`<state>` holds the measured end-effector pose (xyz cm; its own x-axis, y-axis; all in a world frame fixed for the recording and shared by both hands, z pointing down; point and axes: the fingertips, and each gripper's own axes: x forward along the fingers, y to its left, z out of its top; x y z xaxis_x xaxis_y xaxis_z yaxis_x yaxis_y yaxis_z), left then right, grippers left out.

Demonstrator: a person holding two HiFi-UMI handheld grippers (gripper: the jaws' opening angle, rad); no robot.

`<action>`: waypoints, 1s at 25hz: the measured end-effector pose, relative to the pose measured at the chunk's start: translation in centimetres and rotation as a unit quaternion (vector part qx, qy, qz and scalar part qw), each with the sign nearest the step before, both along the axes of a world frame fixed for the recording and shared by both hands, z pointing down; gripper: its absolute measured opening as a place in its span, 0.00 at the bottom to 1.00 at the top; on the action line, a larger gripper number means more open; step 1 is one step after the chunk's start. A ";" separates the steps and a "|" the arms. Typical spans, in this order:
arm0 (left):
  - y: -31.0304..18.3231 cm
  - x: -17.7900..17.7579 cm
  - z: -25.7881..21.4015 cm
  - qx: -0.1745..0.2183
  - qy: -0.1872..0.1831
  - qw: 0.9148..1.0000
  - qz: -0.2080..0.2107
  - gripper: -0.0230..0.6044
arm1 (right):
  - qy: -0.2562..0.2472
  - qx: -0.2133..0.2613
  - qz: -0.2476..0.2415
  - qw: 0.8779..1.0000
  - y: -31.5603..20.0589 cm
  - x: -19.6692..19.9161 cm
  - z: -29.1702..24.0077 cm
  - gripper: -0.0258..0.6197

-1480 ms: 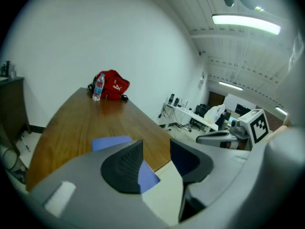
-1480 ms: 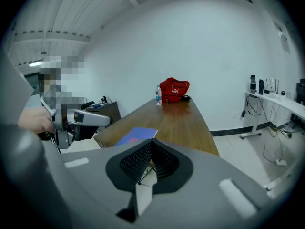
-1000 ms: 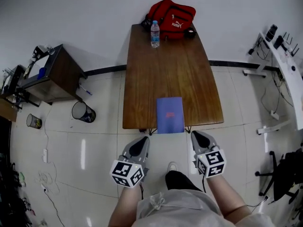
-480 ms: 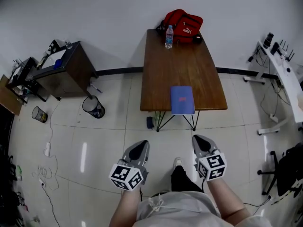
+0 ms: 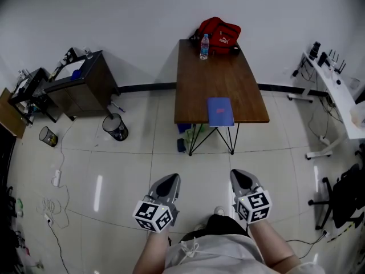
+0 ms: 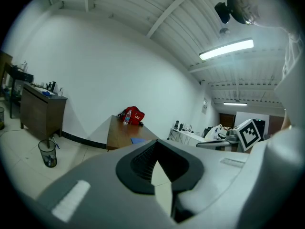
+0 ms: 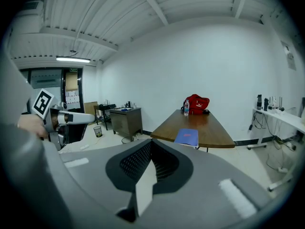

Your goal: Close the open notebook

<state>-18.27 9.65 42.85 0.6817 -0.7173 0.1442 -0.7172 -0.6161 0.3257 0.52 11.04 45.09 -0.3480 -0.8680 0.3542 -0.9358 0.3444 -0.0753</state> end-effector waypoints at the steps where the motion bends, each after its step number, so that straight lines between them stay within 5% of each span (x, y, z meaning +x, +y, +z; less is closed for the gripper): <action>1: 0.3 -0.1 -0.1 0.001 0.001 1.000 0.000 0.05 | 0.000 0.000 -0.002 1.000 0.4 -0.2 -0.1 0.05; 25: 2.4 5.3 -2.5 0.040 0.014 0.999 0.026 0.05 | 0.000 0.015 -0.003 1.000 3.9 2.5 -1.2 0.05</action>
